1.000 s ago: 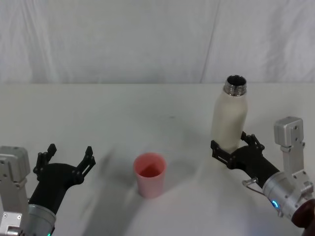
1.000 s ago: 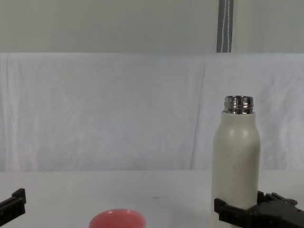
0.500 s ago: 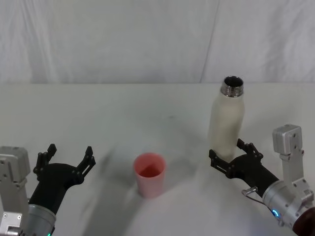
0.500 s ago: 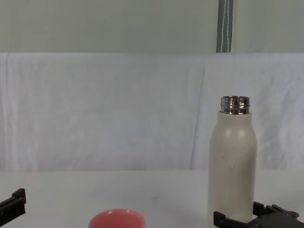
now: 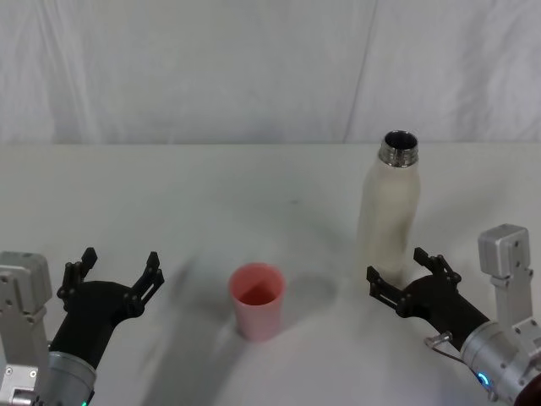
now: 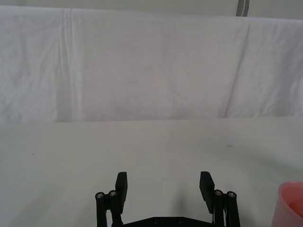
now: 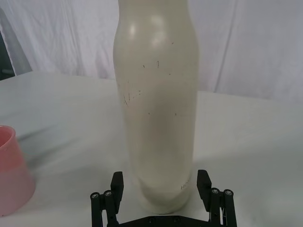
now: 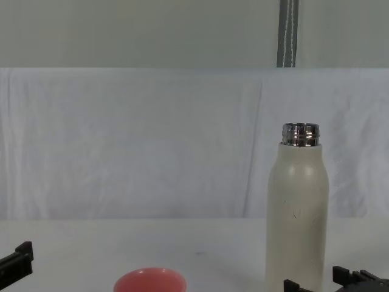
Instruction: Grasp the thermos with one hand and pour water into the cup lid.
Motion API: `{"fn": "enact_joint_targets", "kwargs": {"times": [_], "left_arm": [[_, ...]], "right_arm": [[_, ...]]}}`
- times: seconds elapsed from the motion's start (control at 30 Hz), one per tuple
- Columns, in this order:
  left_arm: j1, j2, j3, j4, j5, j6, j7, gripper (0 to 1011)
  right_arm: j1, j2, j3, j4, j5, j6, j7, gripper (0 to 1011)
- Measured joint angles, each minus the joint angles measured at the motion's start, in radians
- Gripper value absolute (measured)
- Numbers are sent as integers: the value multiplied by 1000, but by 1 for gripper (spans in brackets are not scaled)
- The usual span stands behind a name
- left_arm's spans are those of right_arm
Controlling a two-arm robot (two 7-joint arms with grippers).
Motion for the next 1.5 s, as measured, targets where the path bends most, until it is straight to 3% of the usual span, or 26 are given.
{"fn": "enact_joint_targets", "kwargs": {"times": [0.77,1.13,1.5], "left_arm": [[0,0,0,0,0,0,0,1001],[0,0,0,0,0,0,0,1001],[0,0,0,0,0,0,0,1001]], "right_arm": [[-128,19,43,-196,-7,-50,-41,1002],[-154,26,63,-244,-25,-61,-45,1002],[-159,21,63,-250,-51,-57,-53,1002]]}}
